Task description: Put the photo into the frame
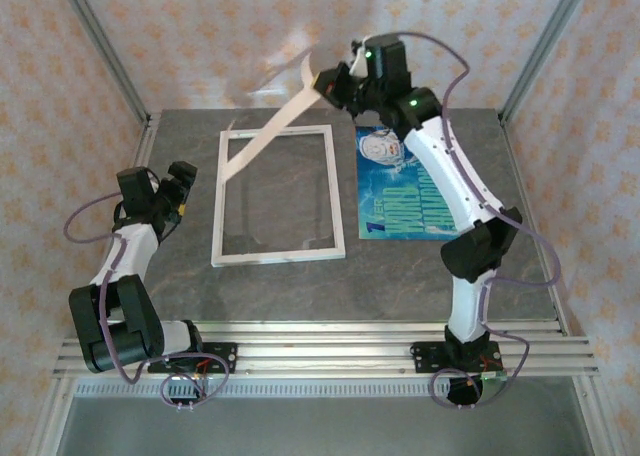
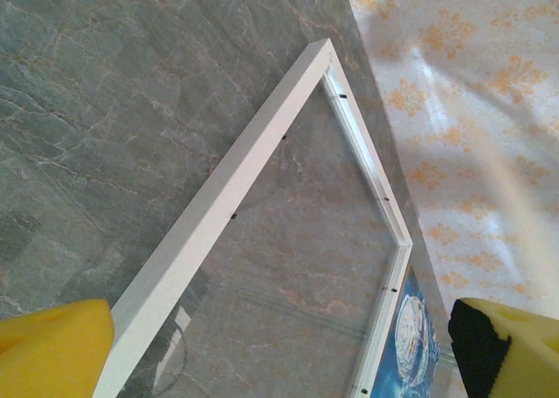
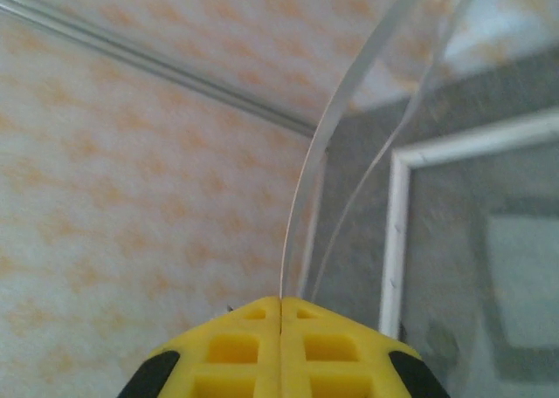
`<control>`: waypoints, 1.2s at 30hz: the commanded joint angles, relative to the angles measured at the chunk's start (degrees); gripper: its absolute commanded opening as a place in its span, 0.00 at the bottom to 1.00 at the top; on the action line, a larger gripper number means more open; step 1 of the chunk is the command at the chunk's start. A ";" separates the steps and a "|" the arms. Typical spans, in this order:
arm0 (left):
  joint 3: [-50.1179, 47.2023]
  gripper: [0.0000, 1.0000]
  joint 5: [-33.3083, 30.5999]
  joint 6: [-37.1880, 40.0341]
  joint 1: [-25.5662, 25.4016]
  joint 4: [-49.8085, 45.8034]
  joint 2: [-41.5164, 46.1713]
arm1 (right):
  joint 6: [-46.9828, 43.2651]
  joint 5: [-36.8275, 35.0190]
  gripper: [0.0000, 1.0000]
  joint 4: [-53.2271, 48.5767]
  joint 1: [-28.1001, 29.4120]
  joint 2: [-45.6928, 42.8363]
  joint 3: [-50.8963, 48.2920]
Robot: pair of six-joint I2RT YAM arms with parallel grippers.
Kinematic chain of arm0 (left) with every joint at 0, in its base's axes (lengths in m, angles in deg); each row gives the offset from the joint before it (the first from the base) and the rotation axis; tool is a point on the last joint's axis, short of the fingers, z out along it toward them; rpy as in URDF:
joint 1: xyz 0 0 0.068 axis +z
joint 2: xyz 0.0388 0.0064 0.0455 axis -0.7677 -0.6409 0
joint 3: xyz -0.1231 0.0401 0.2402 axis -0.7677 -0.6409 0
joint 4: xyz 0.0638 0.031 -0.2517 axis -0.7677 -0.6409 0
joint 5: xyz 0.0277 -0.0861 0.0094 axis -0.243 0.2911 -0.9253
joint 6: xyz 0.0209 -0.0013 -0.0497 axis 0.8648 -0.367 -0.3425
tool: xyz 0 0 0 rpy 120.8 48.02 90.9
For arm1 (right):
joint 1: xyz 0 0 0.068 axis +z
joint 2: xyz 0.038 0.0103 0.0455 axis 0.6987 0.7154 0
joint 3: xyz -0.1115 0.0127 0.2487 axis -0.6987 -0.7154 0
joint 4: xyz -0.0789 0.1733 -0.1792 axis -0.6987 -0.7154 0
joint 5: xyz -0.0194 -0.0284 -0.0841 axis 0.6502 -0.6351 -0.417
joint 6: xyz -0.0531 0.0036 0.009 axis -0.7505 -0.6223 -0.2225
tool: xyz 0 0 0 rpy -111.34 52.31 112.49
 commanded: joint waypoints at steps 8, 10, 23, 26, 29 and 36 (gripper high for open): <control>1.45 1.00 -0.47 4.62 -0.19 -1.57 1.01 | 11.01 -5.62 0.00 19.55 1.87 -16.84 -35.71; 1.83 1.00 -1.60 6.04 -1.17 -2.81 1.39 | 13.64 -7.21 0.00 21.17 3.12 -18.60 -41.95; 3.52 1.00 -6.42 9.78 -8.56 -6.19 -1.62 | 16.84 -19.14 0.16 21.48 7.84 -24.49 -64.33; 3.80 1.00 -6.97 10.33 -9.26 -6.95 -2.44 | 13.58 -20.66 0.44 17.46 7.85 -25.06 -65.59; 4.17 1.00 -7.32 10.62 -9.62 -7.18 -3.28 | 9.80 -23.53 0.63 12.54 7.83 -25.88 -66.18; 5.36 1.00 -8.53 10.99 -10.23 -7.48 -5.81 | -0.37 -24.14 0.73 8.09 6.26 -22.41 -64.65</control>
